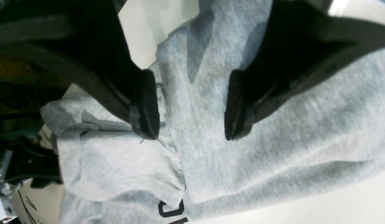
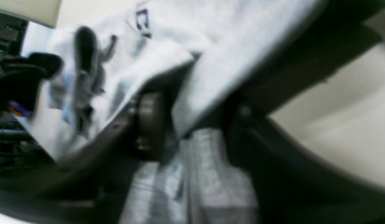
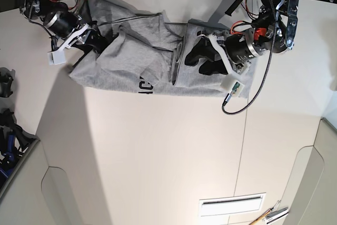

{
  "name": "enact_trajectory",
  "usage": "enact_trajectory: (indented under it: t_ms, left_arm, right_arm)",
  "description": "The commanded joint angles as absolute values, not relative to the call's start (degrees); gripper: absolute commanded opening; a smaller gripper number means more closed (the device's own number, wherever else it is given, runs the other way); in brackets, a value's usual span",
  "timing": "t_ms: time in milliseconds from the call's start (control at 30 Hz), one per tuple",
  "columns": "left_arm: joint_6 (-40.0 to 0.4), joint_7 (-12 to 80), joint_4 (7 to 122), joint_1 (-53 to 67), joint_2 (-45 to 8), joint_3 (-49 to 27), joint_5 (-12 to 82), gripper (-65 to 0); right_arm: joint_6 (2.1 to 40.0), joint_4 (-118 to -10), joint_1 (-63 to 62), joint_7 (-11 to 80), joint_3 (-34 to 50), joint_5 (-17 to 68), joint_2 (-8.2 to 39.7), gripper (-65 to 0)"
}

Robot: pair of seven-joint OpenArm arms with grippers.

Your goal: Fold the T-shirt properly

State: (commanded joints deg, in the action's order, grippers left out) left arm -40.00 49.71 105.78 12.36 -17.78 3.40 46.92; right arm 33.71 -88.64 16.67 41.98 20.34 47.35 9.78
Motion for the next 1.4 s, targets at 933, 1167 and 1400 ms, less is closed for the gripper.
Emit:
enact_trajectory:
  t_ms: [933, 1167, 1400]
  left_arm:
    - [-40.00, 54.87, 109.62, 16.56, -17.87, -5.80, 47.75, -28.5]
    - [-40.00, 53.69, 106.37, 17.96, -16.40, -5.69, 47.75, -28.5]
    - [-40.00, 53.32, 100.71, 17.93, -11.35, -5.69, 47.75, -28.5]
  right_arm:
    - [33.67, -93.47, 7.68, 44.21, 30.72, 47.44, 21.06, -65.0]
    - [33.69, -105.51, 7.31, 45.45, 29.10, 48.42, 18.81, -65.0]
    - [33.65, -113.06, 7.14, 45.21, 17.61, 45.25, 11.11, -65.0]
